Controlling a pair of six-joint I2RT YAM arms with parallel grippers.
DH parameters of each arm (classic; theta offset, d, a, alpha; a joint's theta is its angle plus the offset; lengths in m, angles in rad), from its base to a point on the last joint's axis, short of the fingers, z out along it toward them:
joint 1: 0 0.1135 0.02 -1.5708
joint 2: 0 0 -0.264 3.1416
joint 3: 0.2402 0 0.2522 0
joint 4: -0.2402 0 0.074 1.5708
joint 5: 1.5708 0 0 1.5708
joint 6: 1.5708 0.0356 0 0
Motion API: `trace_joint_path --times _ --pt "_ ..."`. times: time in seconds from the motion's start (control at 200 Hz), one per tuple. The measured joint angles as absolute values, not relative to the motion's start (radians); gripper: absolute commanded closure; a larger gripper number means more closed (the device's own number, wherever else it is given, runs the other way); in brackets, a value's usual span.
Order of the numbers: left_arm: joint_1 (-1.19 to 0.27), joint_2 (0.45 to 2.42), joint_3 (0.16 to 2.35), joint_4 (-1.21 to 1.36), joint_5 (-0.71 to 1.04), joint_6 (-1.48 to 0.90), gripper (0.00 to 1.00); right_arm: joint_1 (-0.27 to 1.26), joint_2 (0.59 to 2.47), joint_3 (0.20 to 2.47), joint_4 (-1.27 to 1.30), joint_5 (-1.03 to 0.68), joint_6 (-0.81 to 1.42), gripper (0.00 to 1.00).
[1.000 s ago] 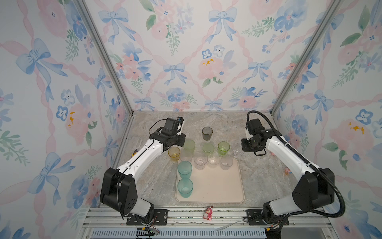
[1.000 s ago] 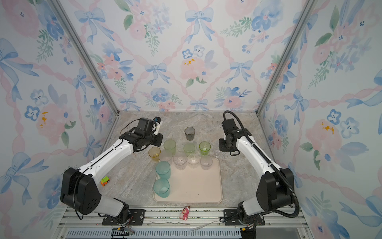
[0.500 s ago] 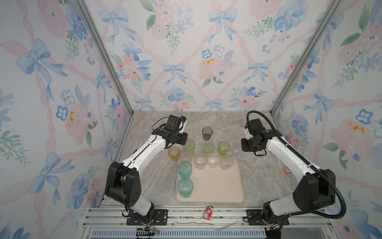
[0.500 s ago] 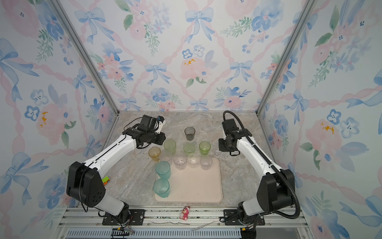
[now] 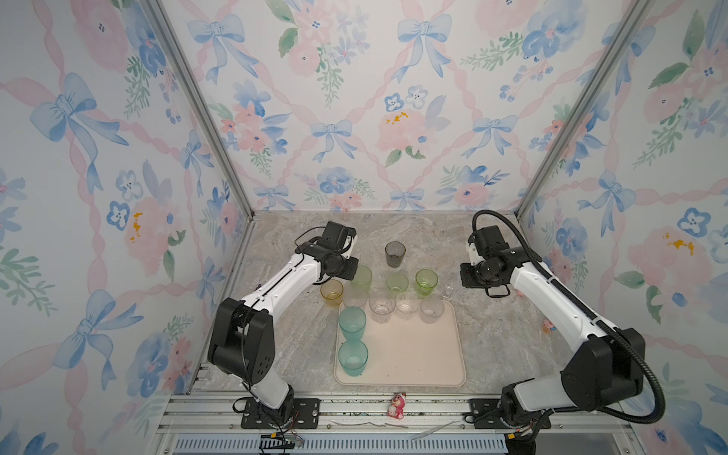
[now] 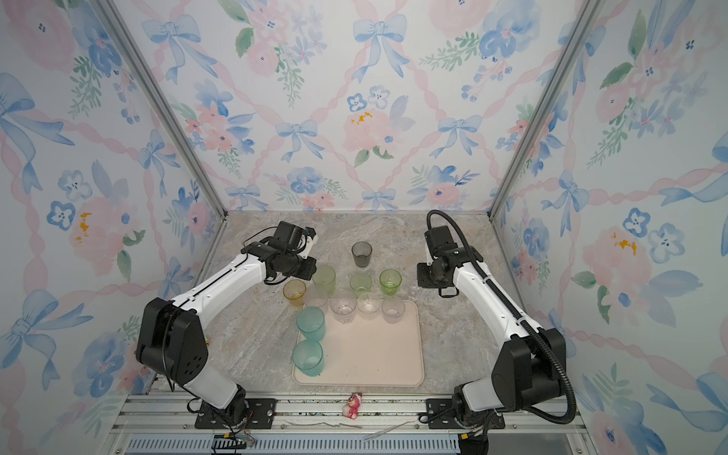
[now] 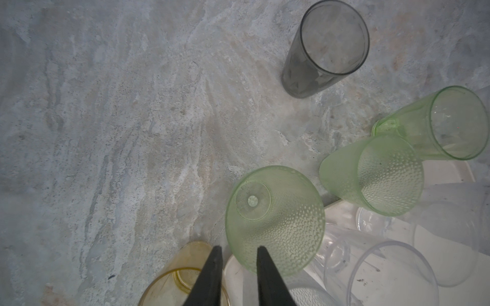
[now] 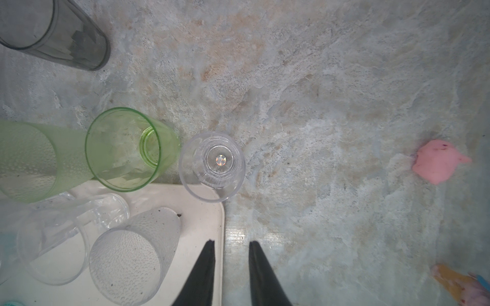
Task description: Place the glasses into the tray
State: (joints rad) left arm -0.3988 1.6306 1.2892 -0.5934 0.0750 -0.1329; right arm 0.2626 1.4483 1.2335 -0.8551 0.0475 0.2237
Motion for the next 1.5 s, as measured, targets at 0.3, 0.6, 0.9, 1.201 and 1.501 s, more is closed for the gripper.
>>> trace_joint_path --times 0.3,0.6,0.9,1.201,1.501 --pt "-0.399 1.694 1.315 -0.595 0.061 -0.13 0.75 0.263 1.436 1.23 -0.852 0.039 0.224 0.74" --pt "-0.399 1.742 1.349 -0.594 0.044 -0.108 0.77 0.263 1.432 1.228 -0.851 0.037 0.224 0.74" --pt "-0.399 1.765 1.356 -0.601 0.037 -0.096 0.81 0.263 1.432 1.228 -0.852 0.037 0.224 0.74" --pt "-0.399 1.801 1.374 -0.602 0.038 -0.085 0.87 0.263 1.433 1.228 -0.848 0.037 0.224 0.74" --pt "-0.399 1.819 1.394 -0.609 0.032 -0.078 0.97 0.263 1.433 1.228 -0.847 0.036 0.224 0.74"
